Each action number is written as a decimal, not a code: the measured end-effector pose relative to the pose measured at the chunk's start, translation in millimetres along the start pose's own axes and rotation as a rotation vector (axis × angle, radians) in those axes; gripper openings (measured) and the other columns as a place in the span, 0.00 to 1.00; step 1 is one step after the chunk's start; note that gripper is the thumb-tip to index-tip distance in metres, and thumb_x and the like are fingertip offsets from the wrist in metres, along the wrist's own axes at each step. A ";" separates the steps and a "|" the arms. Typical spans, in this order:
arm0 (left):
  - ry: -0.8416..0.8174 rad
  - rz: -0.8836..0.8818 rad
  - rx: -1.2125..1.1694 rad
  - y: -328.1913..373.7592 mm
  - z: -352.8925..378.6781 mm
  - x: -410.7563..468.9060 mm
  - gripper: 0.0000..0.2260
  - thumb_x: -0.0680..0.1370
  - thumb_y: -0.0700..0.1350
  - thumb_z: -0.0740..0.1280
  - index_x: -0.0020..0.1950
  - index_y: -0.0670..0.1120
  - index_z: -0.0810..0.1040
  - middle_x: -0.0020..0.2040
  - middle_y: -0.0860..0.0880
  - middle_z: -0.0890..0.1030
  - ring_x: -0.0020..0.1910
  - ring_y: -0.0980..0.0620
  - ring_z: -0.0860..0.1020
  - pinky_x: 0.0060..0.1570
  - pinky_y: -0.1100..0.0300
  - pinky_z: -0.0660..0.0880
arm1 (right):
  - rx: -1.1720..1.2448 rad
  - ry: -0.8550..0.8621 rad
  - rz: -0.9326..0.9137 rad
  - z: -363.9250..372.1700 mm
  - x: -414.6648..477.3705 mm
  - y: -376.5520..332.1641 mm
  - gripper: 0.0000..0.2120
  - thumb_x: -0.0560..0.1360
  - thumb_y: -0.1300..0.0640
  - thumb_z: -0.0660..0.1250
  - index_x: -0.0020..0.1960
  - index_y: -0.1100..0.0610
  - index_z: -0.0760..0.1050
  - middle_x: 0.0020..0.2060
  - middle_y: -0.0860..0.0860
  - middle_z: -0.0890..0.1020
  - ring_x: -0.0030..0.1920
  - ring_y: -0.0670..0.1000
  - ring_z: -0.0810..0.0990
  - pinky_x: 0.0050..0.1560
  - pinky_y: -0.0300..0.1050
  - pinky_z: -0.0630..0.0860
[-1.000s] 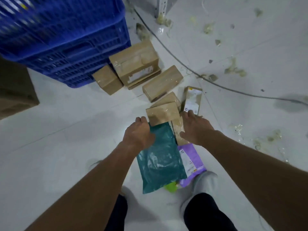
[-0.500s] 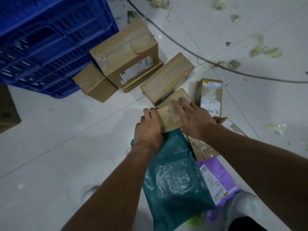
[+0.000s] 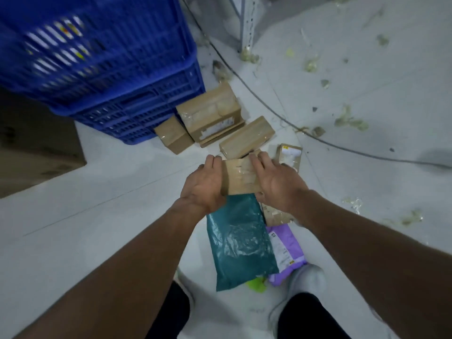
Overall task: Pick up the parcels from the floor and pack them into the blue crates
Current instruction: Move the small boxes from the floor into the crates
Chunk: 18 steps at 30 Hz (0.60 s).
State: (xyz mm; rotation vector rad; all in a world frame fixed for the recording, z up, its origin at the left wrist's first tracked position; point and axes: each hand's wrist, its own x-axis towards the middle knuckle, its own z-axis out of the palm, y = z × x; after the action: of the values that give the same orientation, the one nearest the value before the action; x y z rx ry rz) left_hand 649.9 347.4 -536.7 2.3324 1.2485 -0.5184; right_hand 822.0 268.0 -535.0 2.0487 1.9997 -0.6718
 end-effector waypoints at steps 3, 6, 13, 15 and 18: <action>-0.010 -0.013 0.037 1.1 -64.5 -46.1 0.33 0.65 0.49 0.77 0.64 0.47 0.63 0.59 0.48 0.68 0.49 0.46 0.75 0.40 0.54 0.69 | 0.000 -0.006 -0.038 -59.7 -29.6 -25.8 0.45 0.73 0.47 0.70 0.78 0.58 0.46 0.69 0.56 0.62 0.61 0.57 0.73 0.56 0.52 0.75; -0.007 -0.056 0.028 2.1 -125.5 -96.4 0.33 0.66 0.49 0.77 0.65 0.46 0.64 0.60 0.47 0.69 0.51 0.46 0.75 0.44 0.53 0.73 | -0.019 -0.014 -0.077 -123.6 -56.7 -56.4 0.46 0.72 0.47 0.70 0.78 0.57 0.45 0.68 0.57 0.62 0.59 0.57 0.74 0.55 0.51 0.76; 0.103 -0.161 -0.032 4.3 -248.6 -207.1 0.33 0.64 0.47 0.77 0.64 0.46 0.65 0.57 0.47 0.69 0.51 0.47 0.74 0.47 0.53 0.74 | -0.087 0.062 -0.183 -269.0 -117.8 -116.3 0.44 0.71 0.51 0.72 0.77 0.57 0.50 0.64 0.56 0.65 0.53 0.57 0.76 0.42 0.47 0.68; 0.140 -0.175 -0.070 -0.8 -278.2 -233.1 0.33 0.64 0.47 0.77 0.63 0.46 0.65 0.57 0.48 0.70 0.52 0.47 0.74 0.47 0.53 0.74 | -0.123 0.080 -0.215 -307.1 -126.7 -134.1 0.44 0.70 0.51 0.71 0.77 0.55 0.50 0.63 0.56 0.66 0.55 0.57 0.75 0.44 0.49 0.69; 0.190 -0.203 -0.113 -15.4 -316.3 -269.5 0.35 0.62 0.50 0.78 0.65 0.47 0.65 0.59 0.48 0.71 0.53 0.48 0.75 0.49 0.53 0.75 | -0.182 0.080 -0.271 -357.0 -136.6 -165.3 0.44 0.69 0.48 0.72 0.77 0.54 0.51 0.63 0.56 0.67 0.56 0.58 0.74 0.53 0.52 0.74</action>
State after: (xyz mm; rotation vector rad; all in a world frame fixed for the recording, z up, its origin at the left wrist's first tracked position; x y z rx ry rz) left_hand 533.3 343.5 -137.7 2.2146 1.5710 -0.2855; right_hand 726.0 316.2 -132.7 1.7466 2.3155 -0.4382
